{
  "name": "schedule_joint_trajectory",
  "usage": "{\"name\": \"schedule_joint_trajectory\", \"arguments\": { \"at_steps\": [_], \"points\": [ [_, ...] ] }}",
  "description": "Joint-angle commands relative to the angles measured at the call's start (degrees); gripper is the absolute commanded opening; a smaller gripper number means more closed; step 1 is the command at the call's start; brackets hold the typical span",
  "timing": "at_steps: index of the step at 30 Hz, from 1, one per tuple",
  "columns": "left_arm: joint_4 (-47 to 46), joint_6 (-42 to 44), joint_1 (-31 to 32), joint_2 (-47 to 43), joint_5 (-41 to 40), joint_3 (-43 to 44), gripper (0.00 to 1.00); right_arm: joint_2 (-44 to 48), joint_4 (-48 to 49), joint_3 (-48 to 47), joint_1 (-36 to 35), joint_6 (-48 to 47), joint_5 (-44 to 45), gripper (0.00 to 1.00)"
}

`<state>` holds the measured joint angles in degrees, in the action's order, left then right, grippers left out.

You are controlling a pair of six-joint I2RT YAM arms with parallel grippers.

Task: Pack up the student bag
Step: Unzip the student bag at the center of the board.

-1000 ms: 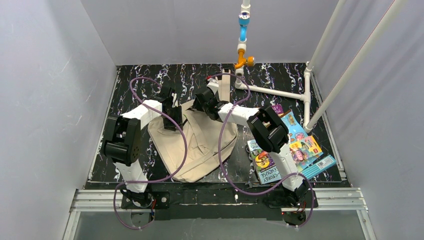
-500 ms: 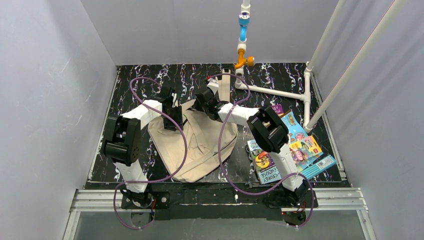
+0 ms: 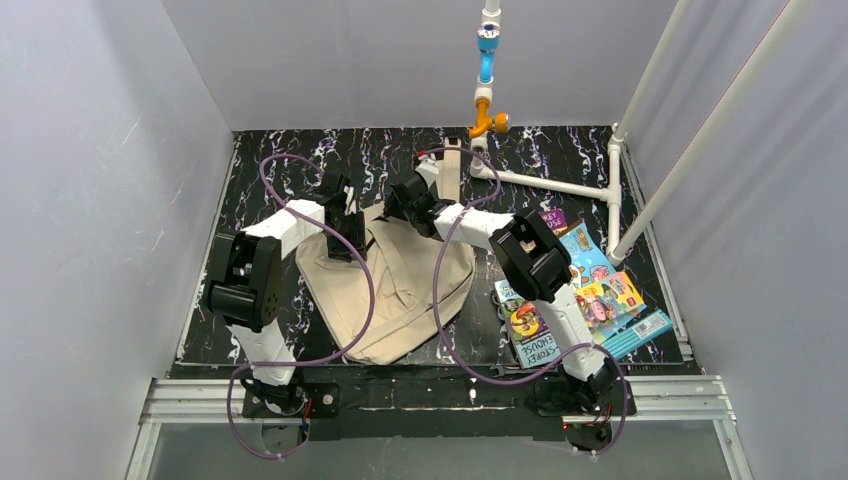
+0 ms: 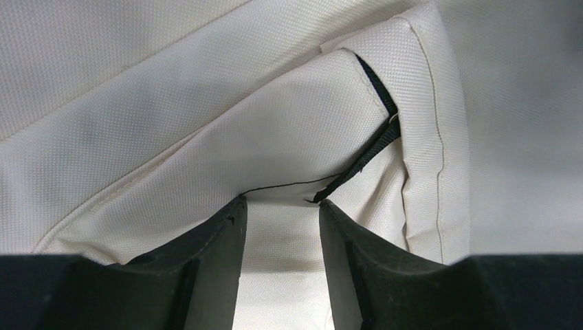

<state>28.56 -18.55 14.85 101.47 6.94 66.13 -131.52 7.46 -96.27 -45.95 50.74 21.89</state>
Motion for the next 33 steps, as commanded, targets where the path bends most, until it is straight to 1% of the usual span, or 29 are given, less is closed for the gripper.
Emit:
{"name": "schedule_joint_trajectory", "arguments": {
  "at_steps": [1, 4, 9, 14, 16, 18, 22, 23, 25, 29, 33],
  "points": [
    [2.3, 0.4, 0.4, -1.0, 0.0, -0.2, 0.43, -2.4, 0.2, -4.1, 0.5, 1.4, 1.4, 0.38],
    [2.4, 0.4, 0.3, -0.9, -0.1, -0.3, 0.43, -4.3, -0.8, -6.1, 0.4, -0.4, 1.6, 0.38],
    [2.8, 0.4, 0.4, -0.4, -0.8, -0.2, 0.43, -6.2, -3.8, -9.8, 0.4, -4.1, 2.6, 0.29],
    [3.4, 0.0, 0.3, 0.7, -2.0, 0.2, 0.43, -5.2, -6.5, -11.8, 0.4, -8.9, 5.2, 0.14],
    [3.7, -0.5, 0.3, 1.2, -2.8, 0.3, 0.43, -4.2, -6.8, -12.2, 0.3, -12.0, 5.4, 0.07],
    [4.1, -0.9, 0.3, 1.9, -3.8, 0.3, 0.43, -2.2, -7.4, -12.6, 0.4, -15.2, 5.7, 0.02],
    [4.9, -1.2, 0.3, 3.9, -4.5, 0.7, 0.45, 1.3, -7.4, -12.4, 0.4, -21.5, 6.9, 0.01],
    [5.0, -1.3, 0.2, 4.5, -4.7, 0.8, 0.45, 2.2, -8.8, -12.7, 0.4, -23.1, 7.7, 0.01],
    [5.1, -1.8, -0.7, 5.6, -4.8, 0.6, 0.45, 3.6, -11.3, -13.4, 0.4, -26.0, 10.6, 0.01],
    [5.5, -1.7, -3.0, 8.3, -4.7, 0.9, 0.45, 7.1, -12.6, -13.0, 0.6, -32.0, 15.7, 0.01],
    [5.4, -1.2, -3.7, 8.5, -6.1, 0.4, 0.45, 10.7, -13.8, -11.5, 1.4, -37.2, 20.9, 0.01]
  ]
}}
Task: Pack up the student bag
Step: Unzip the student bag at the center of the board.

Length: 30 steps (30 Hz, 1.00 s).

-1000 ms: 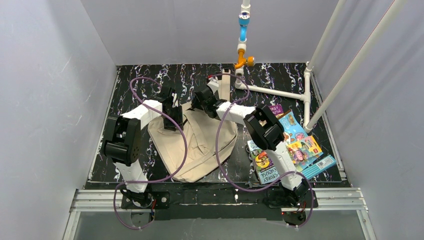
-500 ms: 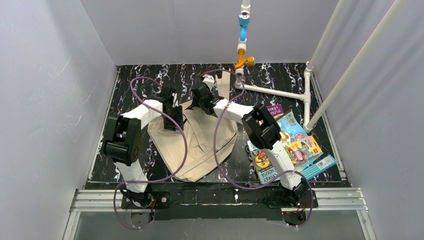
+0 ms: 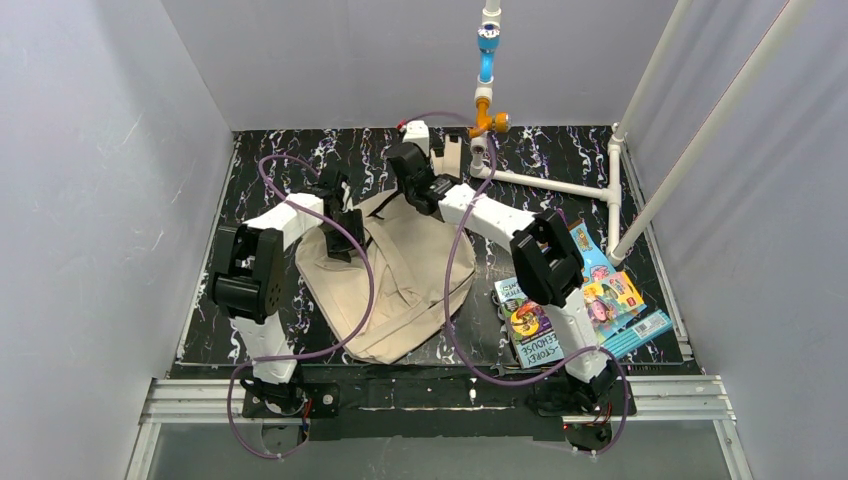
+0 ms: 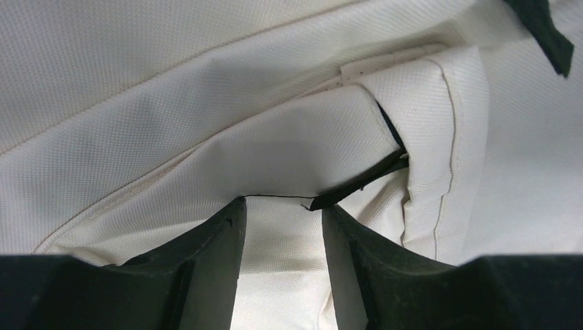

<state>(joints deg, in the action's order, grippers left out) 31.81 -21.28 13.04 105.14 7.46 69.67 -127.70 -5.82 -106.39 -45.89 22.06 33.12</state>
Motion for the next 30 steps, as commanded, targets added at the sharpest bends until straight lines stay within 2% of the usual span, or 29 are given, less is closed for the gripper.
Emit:
{"name": "schedule_joint_trajectory", "arguments": {
  "at_steps": [1, 8, 11, 14, 18, 21, 26, 28, 30],
  "points": [
    [2.2, 1.5, -2.2, 4.7, -6.7, -3.2, 0.44, 8.2, -0.2, 0.2, 1.6, -9.5, 10.7, 0.01],
    [2.1, 1.9, -4.1, 3.6, -7.9, -3.1, 0.44, 21.3, 1.8, 15.5, 4.3, -13.2, 11.1, 0.01],
    [1.2, 1.7, -4.2, 2.1, -4.9, -3.0, 0.45, 26.3, 2.4, 20.5, 3.5, -10.6, 0.1, 0.01],
    [-2.3, 1.0, -4.1, -4.3, -1.1, -5.6, 0.62, 28.1, 4.8, 22.5, 2.1, -9.1, -4.7, 0.01],
    [-15.6, 1.4, -3.9, -18.8, 9.3, -12.6, 0.78, 26.5, 4.7, 18.3, 2.6, -6.5, -9.2, 0.01],
    [-24.3, 1.0, -3.8, -26.4, 16.3, -15.0, 0.84, 25.5, 4.1, 15.1, 3.0, -5.0, -12.2, 0.01],
    [-34.3, 3.8, -3.5, -27.2, 22.1, -10.2, 0.86, 23.8, 3.4, 11.2, 3.5, -2.6, -16.5, 0.01],
    [-35.6, 9.4, -2.9, -24.0, 24.5, -6.3, 0.87, 22.5, 2.8, 9.3, 3.6, -2.0, -18.2, 0.01],
    [-35.1, 14.3, -1.9, -21.1, 23.2, -3.4, 0.88, 21.7, 2.4, 7.6, 3.7, -1.2, -20.0, 0.01]
  ]
}}
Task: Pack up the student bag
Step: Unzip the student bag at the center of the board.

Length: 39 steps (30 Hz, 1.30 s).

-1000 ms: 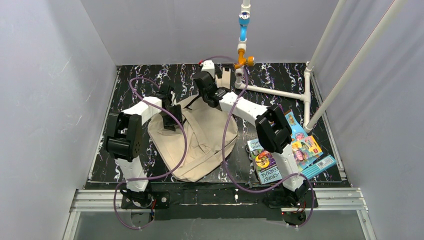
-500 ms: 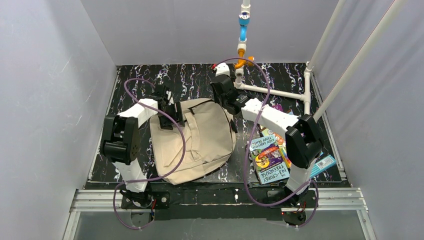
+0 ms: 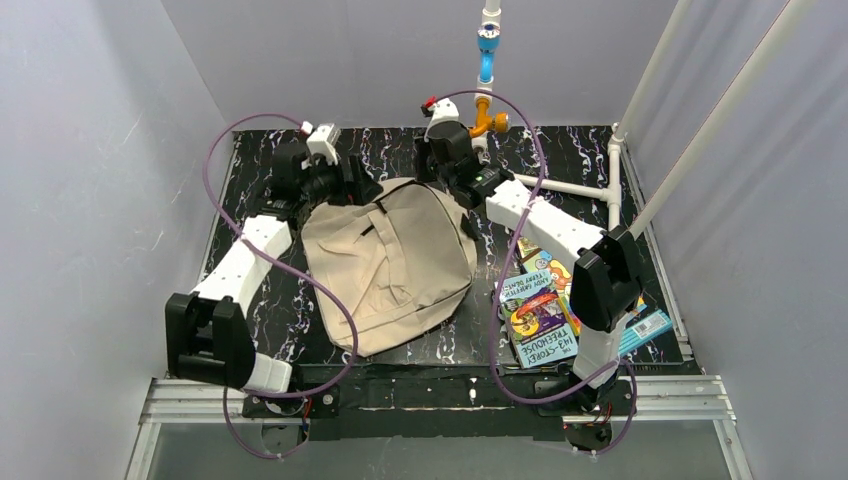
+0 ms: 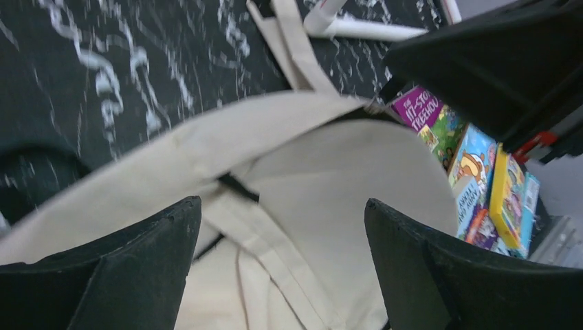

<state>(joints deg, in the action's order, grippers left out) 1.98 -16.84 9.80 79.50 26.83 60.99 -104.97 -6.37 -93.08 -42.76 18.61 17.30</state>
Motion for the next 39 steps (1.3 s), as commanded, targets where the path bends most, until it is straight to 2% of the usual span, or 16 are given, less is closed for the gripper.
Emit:
{"name": "schedule_joint_trajectory", "arguments": {
  "at_steps": [1, 6, 11, 13, 18, 21, 24, 26, 27, 30, 32, 34, 36, 39],
  "points": [
    [-6.4, 11.8, 1.8, 5.5, 3.1, 5.7, 0.88, -1.4, 2.8, -6.5, 0.6, 2.5, -4.9, 0.01],
    [-12.6, 23.5, 5.3, 7.8, 5.9, 6.0, 0.88, -2.6, 1.2, -10.4, 0.9, 3.4, -7.7, 0.01],
    [-12.7, 26.9, 5.5, 10.7, 9.2, 7.1, 0.86, -2.5, 1.1, -11.6, 1.1, 4.8, -10.0, 0.01],
    [-12.7, 27.2, 5.5, 11.8, 9.4, 7.5, 0.82, -2.2, 0.9, -11.6, 1.1, 5.1, -10.3, 0.01],
    [-12.7, 27.7, 5.5, 13.9, 6.0, 8.6, 0.59, -0.5, 1.1, -11.2, 1.4, 6.3, -10.1, 0.01],
    [-13.1, 26.9, 5.5, 14.8, 5.1, 9.6, 0.38, 0.3, 1.6, -10.8, 1.6, 8.0, -11.1, 0.01],
    [-14.4, 25.4, 5.4, 15.3, 4.4, 10.0, 0.23, 1.2, 2.4, -9.9, 1.8, 10.1, -11.3, 0.01],
    [-14.5, 25.4, 5.4, 15.5, 3.7, 10.1, 0.05, 1.7, 2.1, -9.0, 2.0, 11.7, -10.6, 0.01],
    [-14.6, 25.2, 5.5, 15.4, 2.7, 10.1, 0.0, 2.2, 2.0, -8.5, 2.1, 12.8, -10.0, 0.01],
    [-15.1, 25.5, 5.4, 14.5, -0.2, 9.0, 0.0, 3.5, 1.2, -6.7, 2.5, 14.1, -7.9, 0.01],
    [-15.1, 25.8, 5.4, 13.7, -6.2, 8.1, 0.0, 5.5, -3.0, -5.6, 2.7, 14.7, -0.9, 0.01],
    [-15.0, 26.4, 4.9, 12.9, -13.1, 6.9, 0.0, 9.6, -4.5, -0.7, 3.7, 15.7, 6.1, 0.01],
    [-14.5, 24.8, 3.0, 12.7, -17.6, 6.8, 0.0, 14.4, -4.5, 5.7, 5.9, 17.7, 8.6, 0.01],
    [-12.7, 22.7, -0.3, 12.7, -18.7, 7.3, 0.0, 21.6, -4.8, 14.4, 8.0, 19.1, 9.9, 0.01]
  ]
}}
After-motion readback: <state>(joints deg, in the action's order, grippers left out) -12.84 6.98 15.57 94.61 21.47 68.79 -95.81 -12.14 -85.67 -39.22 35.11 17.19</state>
